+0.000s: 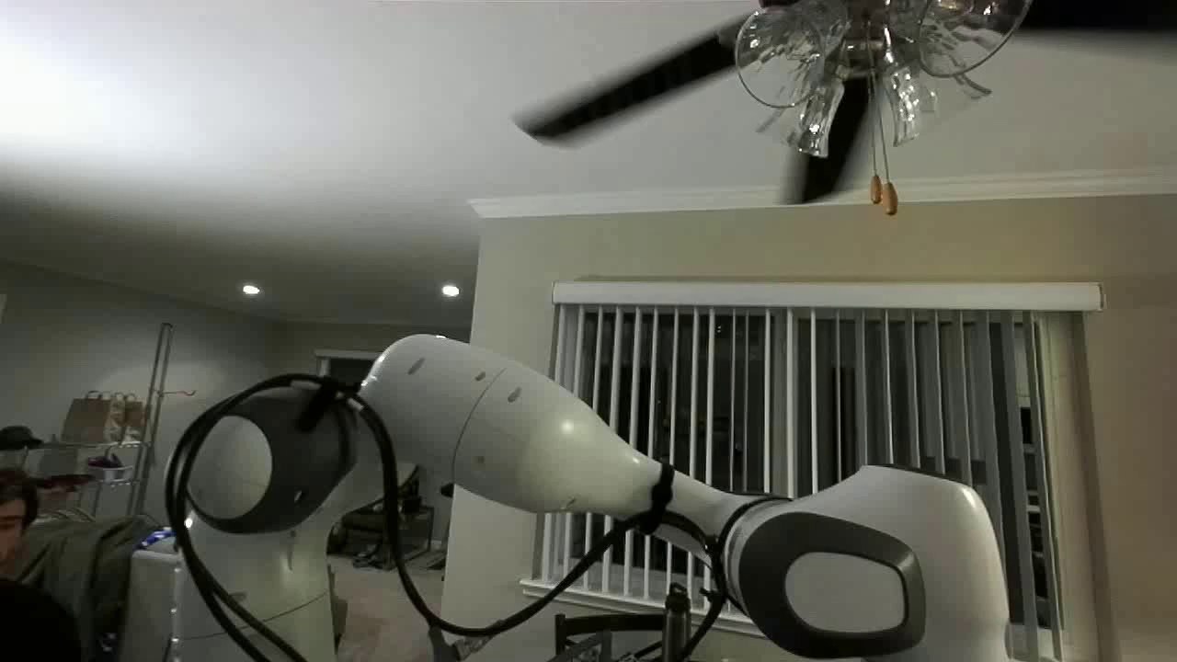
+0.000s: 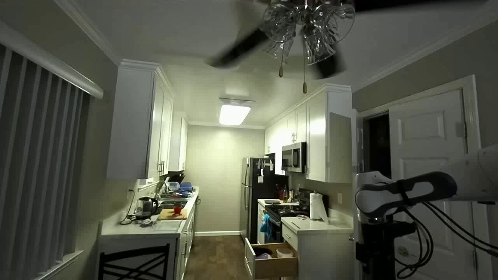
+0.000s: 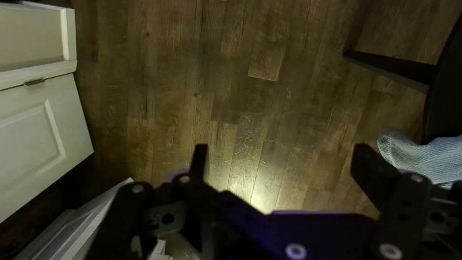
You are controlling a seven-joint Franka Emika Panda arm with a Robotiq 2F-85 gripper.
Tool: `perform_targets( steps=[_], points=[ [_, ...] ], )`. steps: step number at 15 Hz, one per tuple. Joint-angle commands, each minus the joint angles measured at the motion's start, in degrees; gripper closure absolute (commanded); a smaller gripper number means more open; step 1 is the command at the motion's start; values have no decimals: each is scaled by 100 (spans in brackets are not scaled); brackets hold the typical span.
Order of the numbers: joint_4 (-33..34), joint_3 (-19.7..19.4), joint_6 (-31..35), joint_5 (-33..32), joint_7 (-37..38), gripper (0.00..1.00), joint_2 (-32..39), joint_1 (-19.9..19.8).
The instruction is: Turn on the lights on the chandelier.
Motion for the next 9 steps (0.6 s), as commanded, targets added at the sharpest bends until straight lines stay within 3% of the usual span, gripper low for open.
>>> perform_targets(
  steps=[1, 9],
  points=[
    [14, -9, -15, 0, -2, 0, 3, 8],
    [116, 144, 36, -179, 68, 0, -139, 89]
  ],
)
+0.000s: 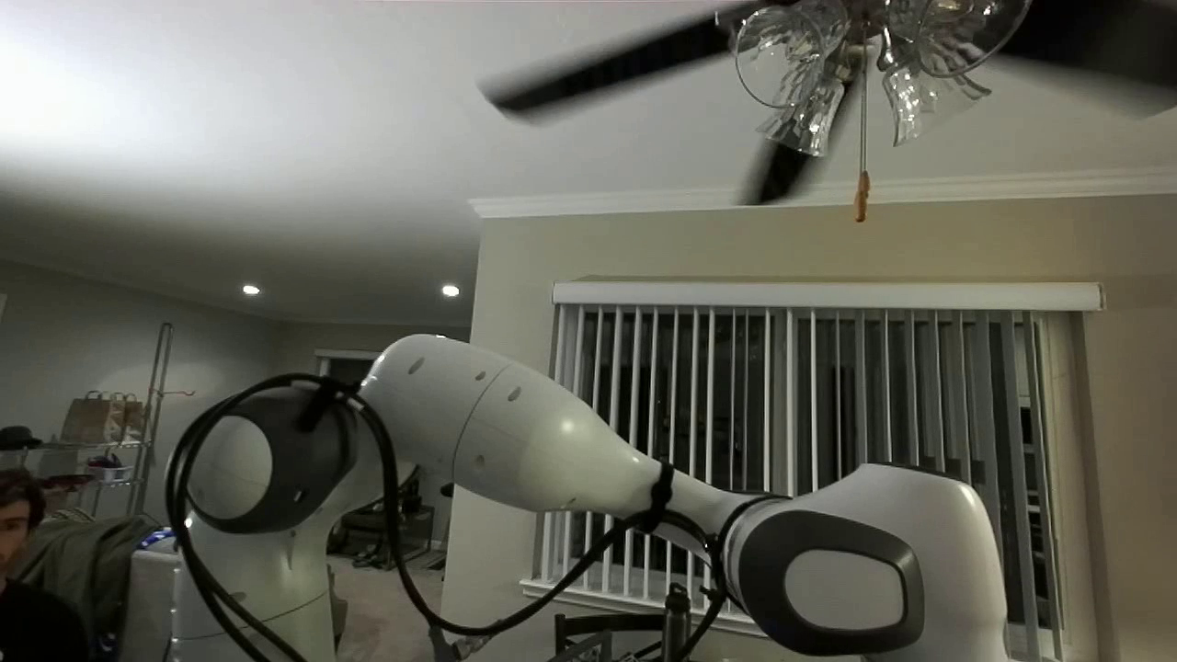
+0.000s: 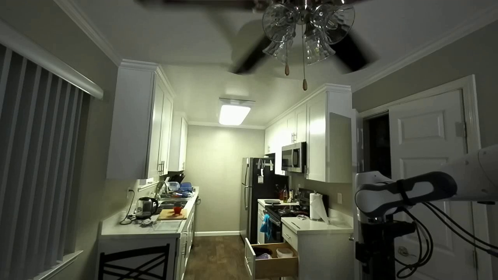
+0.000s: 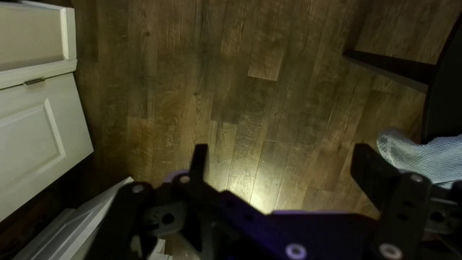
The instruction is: Turn on the lights on the chandelier.
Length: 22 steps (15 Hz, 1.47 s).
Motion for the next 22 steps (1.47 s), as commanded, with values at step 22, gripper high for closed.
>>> perform_targets(
  steps=[22],
  points=[
    [1974, 1596, 3723, 62, 2105, 0, -1302, 492]
  ],
)
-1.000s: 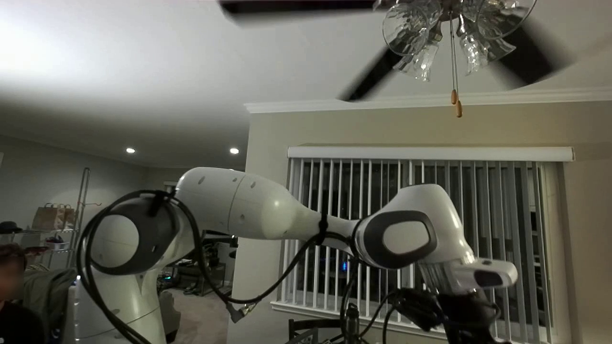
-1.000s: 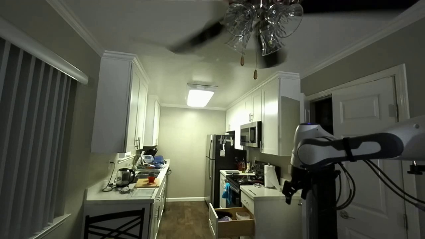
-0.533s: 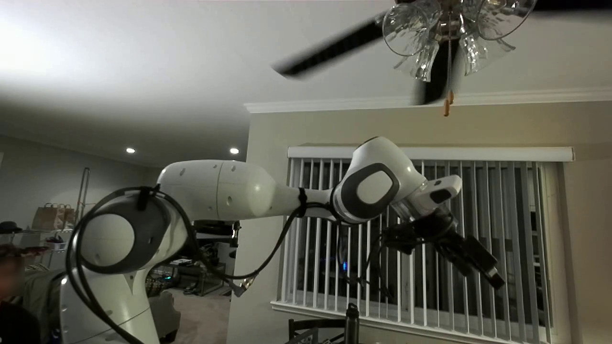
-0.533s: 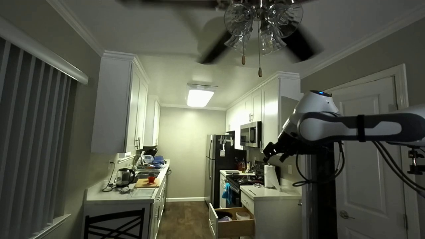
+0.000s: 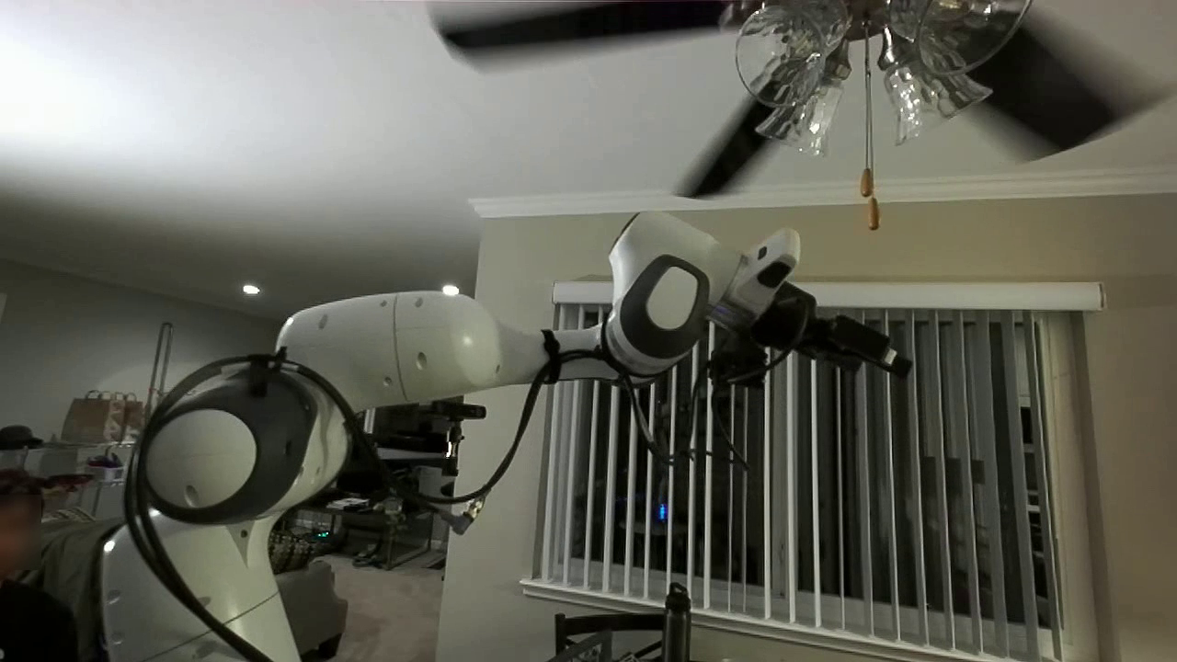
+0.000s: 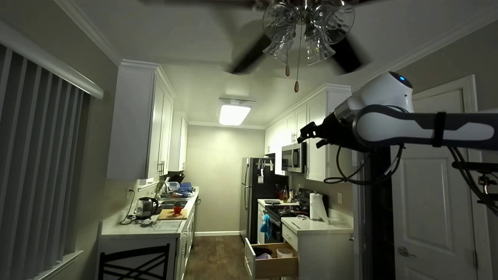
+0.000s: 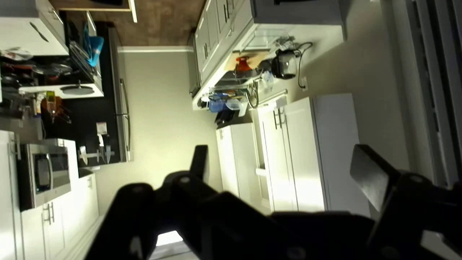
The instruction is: Turn on the lights on the chandelier.
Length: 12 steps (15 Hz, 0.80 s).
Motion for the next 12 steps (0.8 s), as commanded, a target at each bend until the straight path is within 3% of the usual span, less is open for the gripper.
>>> perform_targets(
  steps=[1, 3, 12],
  points=[
    [63, 211, 111, -88, 175, 0, -174, -186],
    [21, 219, -276, -55, -51, 0, -258, -128],
    [137, 216, -27, -65, -87, 0, -187, -113]
  ],
)
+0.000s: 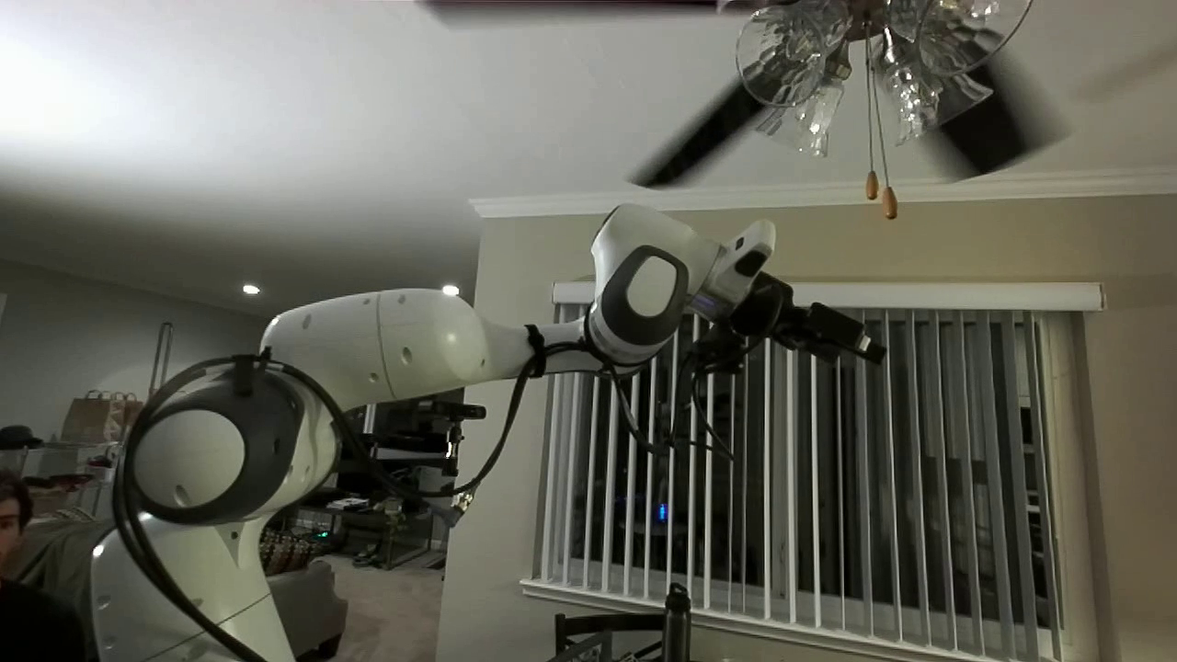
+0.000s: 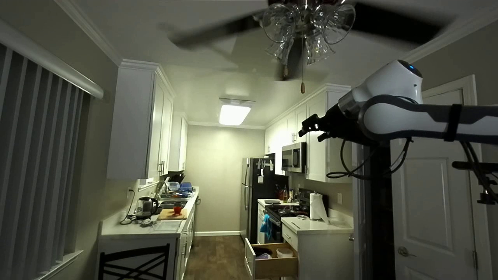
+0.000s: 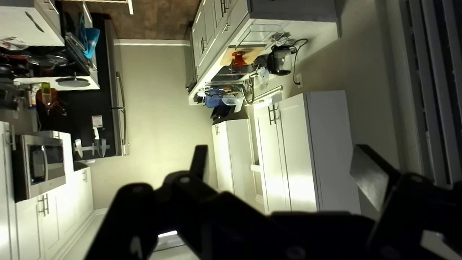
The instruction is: Turn on the lights on the chandelier.
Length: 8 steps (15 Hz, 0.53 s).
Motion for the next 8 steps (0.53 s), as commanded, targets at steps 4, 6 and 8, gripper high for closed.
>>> perform_targets(
  steps=[4, 6, 8],
  points=[
    [656, 265, 913, -396, -138, 0, 322, -161],
    [1033, 369, 1026, -523, -244, 0, 521, -150],
    [1375, 453, 1102, -688, -260, 0, 710, -195]
  ],
)
